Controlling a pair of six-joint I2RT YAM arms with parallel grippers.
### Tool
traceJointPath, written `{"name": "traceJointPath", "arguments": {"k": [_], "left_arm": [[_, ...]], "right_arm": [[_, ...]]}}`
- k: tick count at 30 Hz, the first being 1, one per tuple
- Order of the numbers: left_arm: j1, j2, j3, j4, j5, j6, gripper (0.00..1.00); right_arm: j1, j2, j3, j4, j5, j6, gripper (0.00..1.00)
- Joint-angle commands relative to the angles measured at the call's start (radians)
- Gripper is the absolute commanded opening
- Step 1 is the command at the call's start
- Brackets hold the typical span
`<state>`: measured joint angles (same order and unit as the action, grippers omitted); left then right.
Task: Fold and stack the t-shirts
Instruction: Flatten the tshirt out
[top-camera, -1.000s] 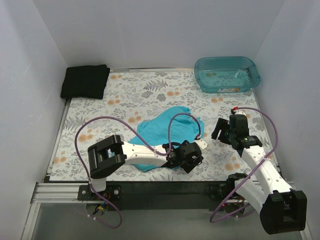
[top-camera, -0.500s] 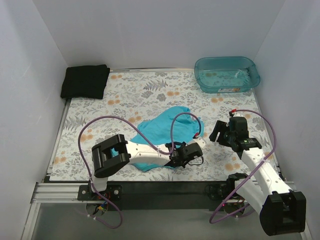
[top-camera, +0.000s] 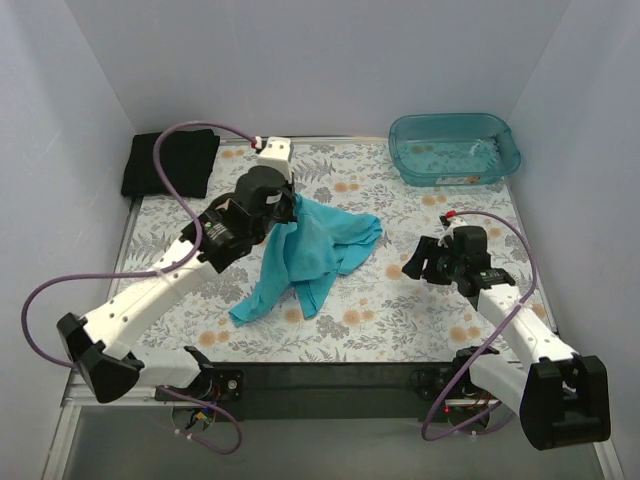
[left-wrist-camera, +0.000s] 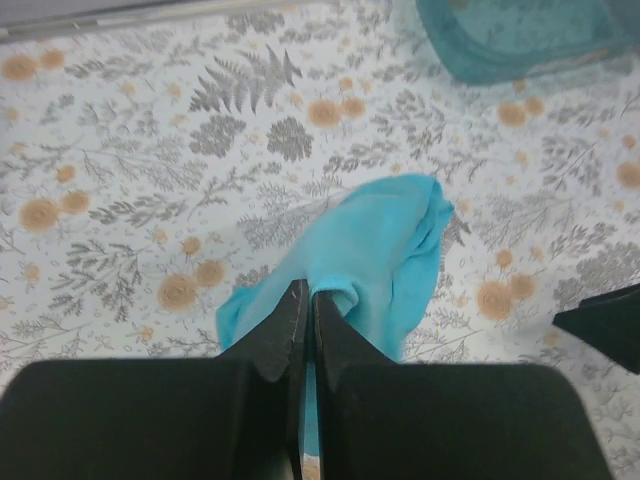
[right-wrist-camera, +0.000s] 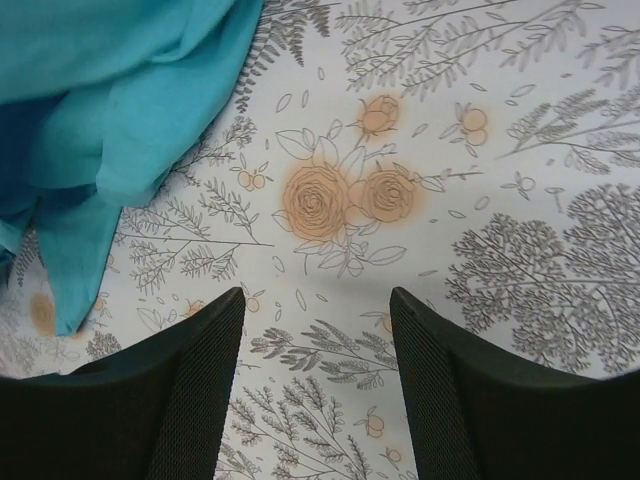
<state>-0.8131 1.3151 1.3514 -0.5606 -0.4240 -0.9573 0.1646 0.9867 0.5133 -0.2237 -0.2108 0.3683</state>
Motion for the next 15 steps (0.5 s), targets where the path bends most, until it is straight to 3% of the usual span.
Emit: {"name": "traceJointPath", "arguments": {"k": [1, 10, 15], "left_arm": [[0.017, -0.048, 0.025, -0.058, 0.002, 0.040, 0.00], [0.092, -0.089, 0.031, -0.059, -0.004, 0.034, 0.00], [0.111, -0.093, 0.031, -0.064, -0.007, 0.031, 0.00]], "right_arm": [[0.070, 0.090, 0.065, 0.136, -0.092, -0.009, 0.56], [0.225, 0.472, 0.270, 0.240, -0.050, 0.010, 0.52], [0.299, 0.605, 0.355, 0.283, -0.041, 0.063, 0.53]]}}
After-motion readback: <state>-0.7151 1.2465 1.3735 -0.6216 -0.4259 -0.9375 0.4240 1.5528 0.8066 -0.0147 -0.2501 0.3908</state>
